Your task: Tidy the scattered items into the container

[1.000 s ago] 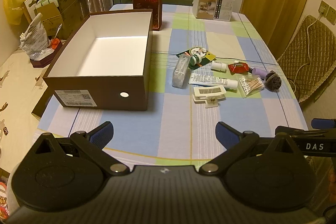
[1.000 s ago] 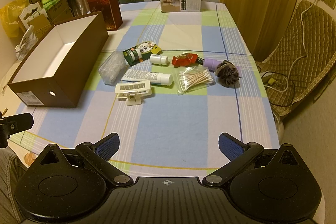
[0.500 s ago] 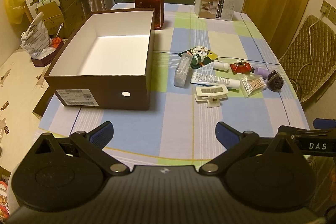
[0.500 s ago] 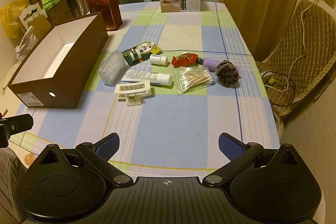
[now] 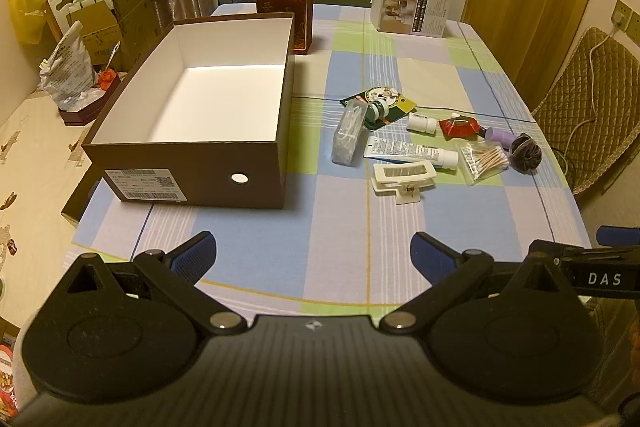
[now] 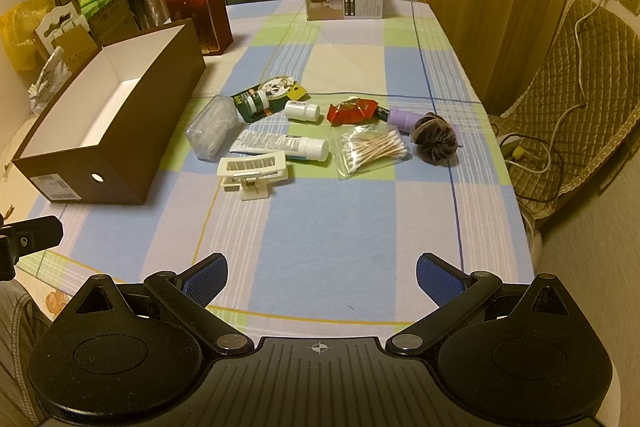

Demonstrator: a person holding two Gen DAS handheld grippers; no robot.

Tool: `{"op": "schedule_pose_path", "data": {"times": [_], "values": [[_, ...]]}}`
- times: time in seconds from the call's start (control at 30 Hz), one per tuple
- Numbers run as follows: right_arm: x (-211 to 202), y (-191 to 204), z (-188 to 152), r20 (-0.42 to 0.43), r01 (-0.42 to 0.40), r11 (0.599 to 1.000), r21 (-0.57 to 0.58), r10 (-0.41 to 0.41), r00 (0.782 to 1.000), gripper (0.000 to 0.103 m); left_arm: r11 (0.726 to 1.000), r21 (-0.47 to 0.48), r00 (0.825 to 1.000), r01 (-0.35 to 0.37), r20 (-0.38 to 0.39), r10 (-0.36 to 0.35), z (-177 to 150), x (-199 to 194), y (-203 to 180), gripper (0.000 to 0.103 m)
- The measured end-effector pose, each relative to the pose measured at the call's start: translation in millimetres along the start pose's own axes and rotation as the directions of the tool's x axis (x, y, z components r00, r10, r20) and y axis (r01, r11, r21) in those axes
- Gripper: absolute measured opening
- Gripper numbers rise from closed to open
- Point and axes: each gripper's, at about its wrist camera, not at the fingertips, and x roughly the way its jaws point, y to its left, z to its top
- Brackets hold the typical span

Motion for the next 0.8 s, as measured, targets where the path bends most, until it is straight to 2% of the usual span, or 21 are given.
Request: {"op": "schedule_pose_path", "data": {"times": [0.43, 0.63, 0.8], "values": [[8.5, -4.6, 1.1, -0.011, 0.004, 1.000, 0.009, -0.004, 1.000, 0.103, 1.000, 0.015, 1.000, 0.024, -0.012, -0.024, 1.8, 8.1, -2.6, 0.102], [14.3, -10.3, 2.5, -0.017, 0.009, 1.000, 0.016, -0.009, 1.000, 0.103, 0.998, 0.007, 0.997, 0.060, -0.054, -0.060, 4.4, 20.6, -3.8, 0.102], [19.2, -15.7, 3.9, -0.013, 0.010, 1.000, 0.025, -0.010, 1.000, 0.103, 0.997, 0.039, 0.997, 0.061, -0.045, -0.059, 5.8, 26.9, -8.7, 0.102]]}}
